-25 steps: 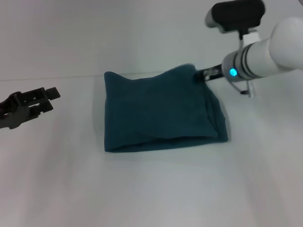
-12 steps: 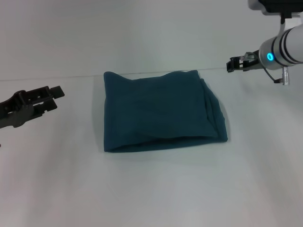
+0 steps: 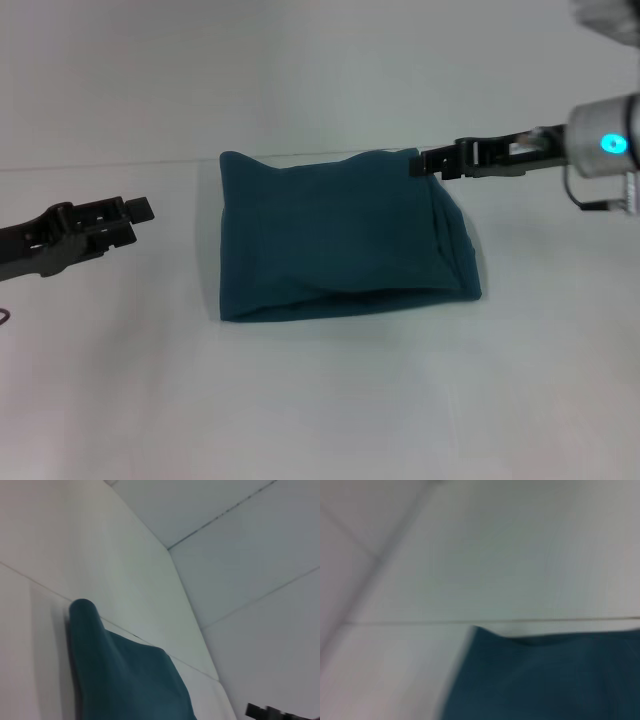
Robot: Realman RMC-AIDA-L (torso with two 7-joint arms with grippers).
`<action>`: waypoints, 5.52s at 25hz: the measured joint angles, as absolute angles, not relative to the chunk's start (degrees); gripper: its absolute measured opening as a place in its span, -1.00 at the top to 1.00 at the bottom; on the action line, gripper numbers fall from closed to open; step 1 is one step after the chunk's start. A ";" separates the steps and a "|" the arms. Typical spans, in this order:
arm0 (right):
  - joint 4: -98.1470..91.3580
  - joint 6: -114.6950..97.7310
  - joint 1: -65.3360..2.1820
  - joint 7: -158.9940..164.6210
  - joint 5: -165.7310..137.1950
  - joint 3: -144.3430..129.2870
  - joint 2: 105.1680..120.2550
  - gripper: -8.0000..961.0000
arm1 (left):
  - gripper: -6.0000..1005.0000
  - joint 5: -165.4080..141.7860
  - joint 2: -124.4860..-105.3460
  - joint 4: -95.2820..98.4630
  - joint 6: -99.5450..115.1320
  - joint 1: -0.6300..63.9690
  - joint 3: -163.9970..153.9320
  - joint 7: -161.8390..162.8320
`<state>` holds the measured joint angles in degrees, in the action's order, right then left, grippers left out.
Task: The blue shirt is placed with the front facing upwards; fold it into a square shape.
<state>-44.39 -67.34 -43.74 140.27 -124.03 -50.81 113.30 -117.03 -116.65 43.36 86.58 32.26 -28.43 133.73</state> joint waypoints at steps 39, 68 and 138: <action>-43.13 -84.25 -18.26 113.86 -104.84 -32.79 112.85 -0.87 | -0.71 -123.39 -120.97 48.00 58.82 40.82 -53.28 139.87; -42.27 -83.77 -18.71 113.65 -104.83 -33.08 112.76 -0.87 | -0.77 -129.29 -120.91 31.57 42.67 49.53 -58.57 139.25; -37.78 -82.35 -22.62 113.98 -105.65 -33.27 112.50 -0.87 | 0.66 -121.13 -121.12 34.08 56.54 46.96 -55.51 144.33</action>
<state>-37.78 -82.35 -22.62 113.99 -105.65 -33.27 112.50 -121.13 -121.12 34.08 56.54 46.96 -55.51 144.33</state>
